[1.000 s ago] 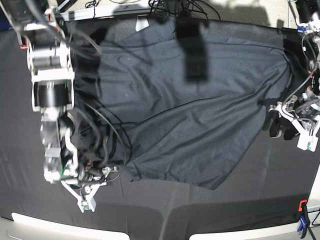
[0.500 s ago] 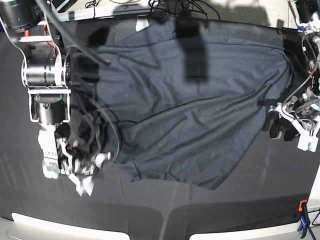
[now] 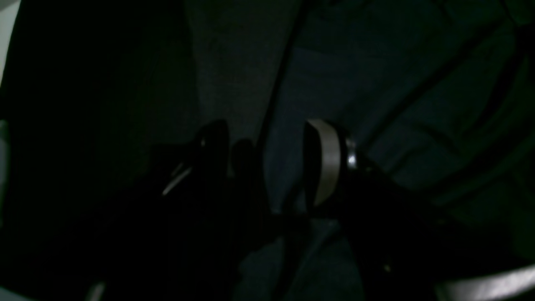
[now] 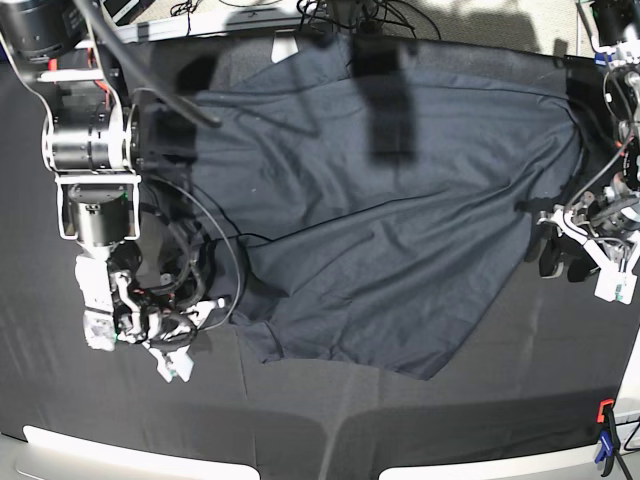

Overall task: Layout the t-shirt on the table in an organized manner, then fold the t-shirt properly
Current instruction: 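Grasp the hem with the right gripper and pull it outward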

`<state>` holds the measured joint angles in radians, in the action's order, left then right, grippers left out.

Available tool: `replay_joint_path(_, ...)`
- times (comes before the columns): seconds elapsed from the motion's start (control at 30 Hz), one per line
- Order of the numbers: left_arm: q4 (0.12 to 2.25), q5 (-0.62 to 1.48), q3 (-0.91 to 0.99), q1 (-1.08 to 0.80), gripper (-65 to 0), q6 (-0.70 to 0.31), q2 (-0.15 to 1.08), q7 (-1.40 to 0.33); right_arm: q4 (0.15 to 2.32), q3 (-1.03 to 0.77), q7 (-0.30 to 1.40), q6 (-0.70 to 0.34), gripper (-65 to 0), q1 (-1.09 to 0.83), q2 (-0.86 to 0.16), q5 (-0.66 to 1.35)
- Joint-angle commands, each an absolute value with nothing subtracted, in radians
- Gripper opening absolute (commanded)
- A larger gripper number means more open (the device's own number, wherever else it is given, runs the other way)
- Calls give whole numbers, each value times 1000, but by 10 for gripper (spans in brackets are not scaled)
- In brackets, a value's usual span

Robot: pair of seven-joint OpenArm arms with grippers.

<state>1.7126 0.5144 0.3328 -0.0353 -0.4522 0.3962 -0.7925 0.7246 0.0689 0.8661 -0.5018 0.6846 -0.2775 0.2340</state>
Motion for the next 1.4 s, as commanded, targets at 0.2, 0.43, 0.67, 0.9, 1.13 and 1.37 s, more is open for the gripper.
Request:
replay_joint_path(0.2,1728,524,339,-34,-383,-451,413,-770,929,65,968,-644,-650,714,-285,303)
replay_joint_path(0.43,1728,523,339,-34,-383,-451,413,-769,1211,66,1102,-659,-650,604,-277,449)
replay_joint_path(0.67,1728,524,339,-33,-383,-451,413,-769,1563,66,1116,-658,-650,384,-274,502)
replay_joint_path(0.9,1728,524,339,-34,-383,-451,413,-771,1657,65,1043,-655,-520,303,-281,418)
replay_joint_path(1.13,1728,524,339,-34,-383,-451,413,-778,1560,66,921,-592,-333,338,-280,323)
replay_joint_path(1.37,1728,524,339,-33,-383,-451,413,-770,1315,100,949,-590,-333,510,-276,361)
